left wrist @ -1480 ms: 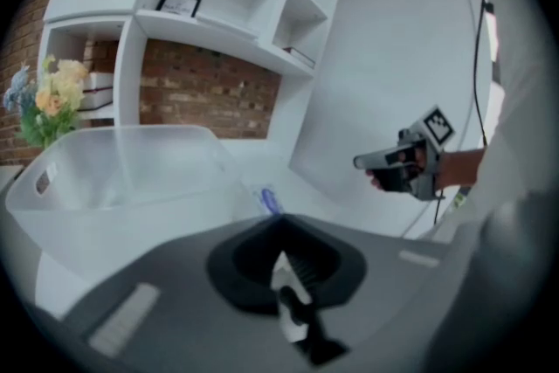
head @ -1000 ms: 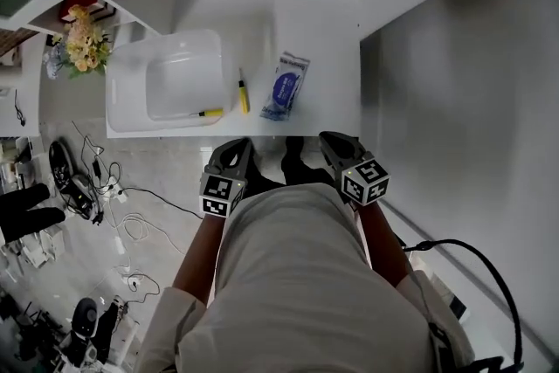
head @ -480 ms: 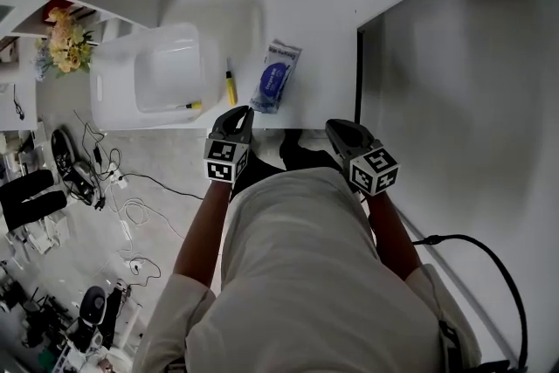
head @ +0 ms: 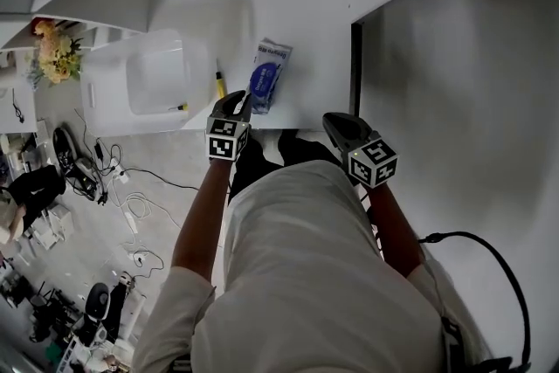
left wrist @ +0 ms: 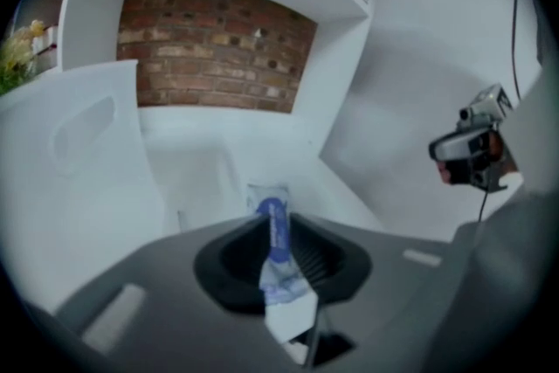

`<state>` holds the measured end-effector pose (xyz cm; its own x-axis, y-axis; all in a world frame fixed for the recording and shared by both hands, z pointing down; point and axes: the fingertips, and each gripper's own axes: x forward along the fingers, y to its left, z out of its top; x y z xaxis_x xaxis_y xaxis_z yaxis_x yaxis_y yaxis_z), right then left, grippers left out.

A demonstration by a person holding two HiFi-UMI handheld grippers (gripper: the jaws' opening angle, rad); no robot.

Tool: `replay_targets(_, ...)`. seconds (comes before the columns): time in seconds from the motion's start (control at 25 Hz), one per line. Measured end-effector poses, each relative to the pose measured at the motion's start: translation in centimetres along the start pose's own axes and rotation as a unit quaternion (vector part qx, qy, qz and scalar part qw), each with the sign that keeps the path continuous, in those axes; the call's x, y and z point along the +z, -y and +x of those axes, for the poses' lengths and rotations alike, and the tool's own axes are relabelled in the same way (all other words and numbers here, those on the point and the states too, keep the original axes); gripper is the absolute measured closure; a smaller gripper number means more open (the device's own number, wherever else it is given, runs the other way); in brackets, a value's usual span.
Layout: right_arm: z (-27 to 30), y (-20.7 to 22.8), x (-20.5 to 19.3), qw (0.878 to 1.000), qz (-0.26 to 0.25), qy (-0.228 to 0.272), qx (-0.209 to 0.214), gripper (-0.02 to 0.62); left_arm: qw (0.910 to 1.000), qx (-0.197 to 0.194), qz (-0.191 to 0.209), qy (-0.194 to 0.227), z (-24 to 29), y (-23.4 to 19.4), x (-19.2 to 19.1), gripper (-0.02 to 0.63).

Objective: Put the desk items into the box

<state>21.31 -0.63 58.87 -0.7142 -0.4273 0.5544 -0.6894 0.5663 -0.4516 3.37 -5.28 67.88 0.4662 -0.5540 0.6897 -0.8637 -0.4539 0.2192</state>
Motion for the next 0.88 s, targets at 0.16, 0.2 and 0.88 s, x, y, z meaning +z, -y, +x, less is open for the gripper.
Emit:
replay_targets(0.16, 0.5, 0.4, -0.4, 1.0, 0.008, -0.01, 0.01, 0.592, 0.9996, 0.006, -0.007, -0.027, 1.6, -0.8, -1.1, 0.549)
replay_targets(0.2, 0.7, 0.5, -0.5, 1.0, 0.008, -0.013, 0.012, 0.592, 0.9994, 0.005, -0.009, -0.034, 2.1, -1.0, -1.4, 0.541)
replay_targets(0.88, 1.1, 3.5, -1.9, 0.999, 0.038, -0.033, -0.003, 0.593, 0.9906, -0.03, -0.009, -0.133, 9.7, -2.0, -5.0, 0.425)
